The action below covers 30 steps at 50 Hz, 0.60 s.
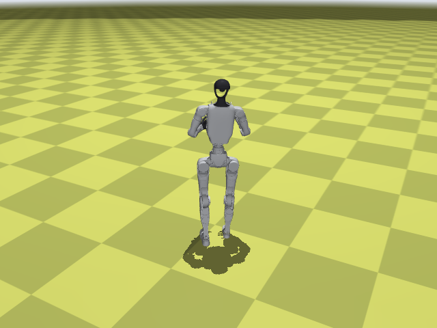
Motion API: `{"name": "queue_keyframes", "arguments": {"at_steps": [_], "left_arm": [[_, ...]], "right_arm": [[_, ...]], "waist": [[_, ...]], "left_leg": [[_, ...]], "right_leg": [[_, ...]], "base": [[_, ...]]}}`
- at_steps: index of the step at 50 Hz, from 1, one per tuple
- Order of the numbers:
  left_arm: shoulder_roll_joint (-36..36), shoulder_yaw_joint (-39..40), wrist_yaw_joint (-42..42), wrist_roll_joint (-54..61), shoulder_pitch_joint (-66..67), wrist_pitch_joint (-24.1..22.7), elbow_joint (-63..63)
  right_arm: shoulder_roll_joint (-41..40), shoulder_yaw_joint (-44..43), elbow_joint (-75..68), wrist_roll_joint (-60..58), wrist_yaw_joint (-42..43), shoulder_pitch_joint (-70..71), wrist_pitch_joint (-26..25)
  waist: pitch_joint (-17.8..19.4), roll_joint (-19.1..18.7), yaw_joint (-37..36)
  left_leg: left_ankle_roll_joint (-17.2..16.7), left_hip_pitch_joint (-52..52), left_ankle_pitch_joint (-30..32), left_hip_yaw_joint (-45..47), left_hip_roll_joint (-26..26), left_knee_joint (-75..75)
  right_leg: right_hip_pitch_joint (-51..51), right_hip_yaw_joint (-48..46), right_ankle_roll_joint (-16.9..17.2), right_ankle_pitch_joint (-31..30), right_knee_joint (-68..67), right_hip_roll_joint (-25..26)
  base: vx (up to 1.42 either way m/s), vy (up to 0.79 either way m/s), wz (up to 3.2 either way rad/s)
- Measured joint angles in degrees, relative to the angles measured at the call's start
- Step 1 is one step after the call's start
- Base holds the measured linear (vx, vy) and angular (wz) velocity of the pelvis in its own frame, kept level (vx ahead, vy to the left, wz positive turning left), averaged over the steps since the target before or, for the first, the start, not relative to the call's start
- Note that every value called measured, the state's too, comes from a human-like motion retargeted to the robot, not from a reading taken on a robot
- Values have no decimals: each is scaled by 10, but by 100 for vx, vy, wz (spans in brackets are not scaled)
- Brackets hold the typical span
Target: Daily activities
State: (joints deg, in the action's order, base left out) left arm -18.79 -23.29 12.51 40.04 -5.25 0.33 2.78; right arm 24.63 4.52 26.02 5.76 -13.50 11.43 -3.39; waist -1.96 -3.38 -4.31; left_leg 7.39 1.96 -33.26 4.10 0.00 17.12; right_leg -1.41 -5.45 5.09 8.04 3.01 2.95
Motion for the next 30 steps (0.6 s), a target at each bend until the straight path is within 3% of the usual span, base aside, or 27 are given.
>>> {"name": "queue_keyframes", "arguments": {"at_steps": [8,22,30], "left_arm": [[-8,11,29,8,5,19,0],[-37,19,83,-63,5,55,-14],[-51,-2,101,-96,-2,64,-18]], "right_arm": [[-16,-18,6,45,-42,-24,-26],[-8,-6,-25,55,-193,-120,-86],[-7,11,-15,64,-199,-131,-84]], "waist": [[11,-2,0],[27,-21,3],[30,-53,20]], "left_leg": [[2,12,-10,6,3,28],[-12,63,-32,29,19,119],[-24,119,-46,-4,54,266]], "right_leg": [[-3,4,3,0,0,3],[-23,18,12,-10,0,16],[-48,47,12,-42,3,45]], "base": [[-1,-1,-10],[-6,-4,-30],[-13,-2,-57]]}}
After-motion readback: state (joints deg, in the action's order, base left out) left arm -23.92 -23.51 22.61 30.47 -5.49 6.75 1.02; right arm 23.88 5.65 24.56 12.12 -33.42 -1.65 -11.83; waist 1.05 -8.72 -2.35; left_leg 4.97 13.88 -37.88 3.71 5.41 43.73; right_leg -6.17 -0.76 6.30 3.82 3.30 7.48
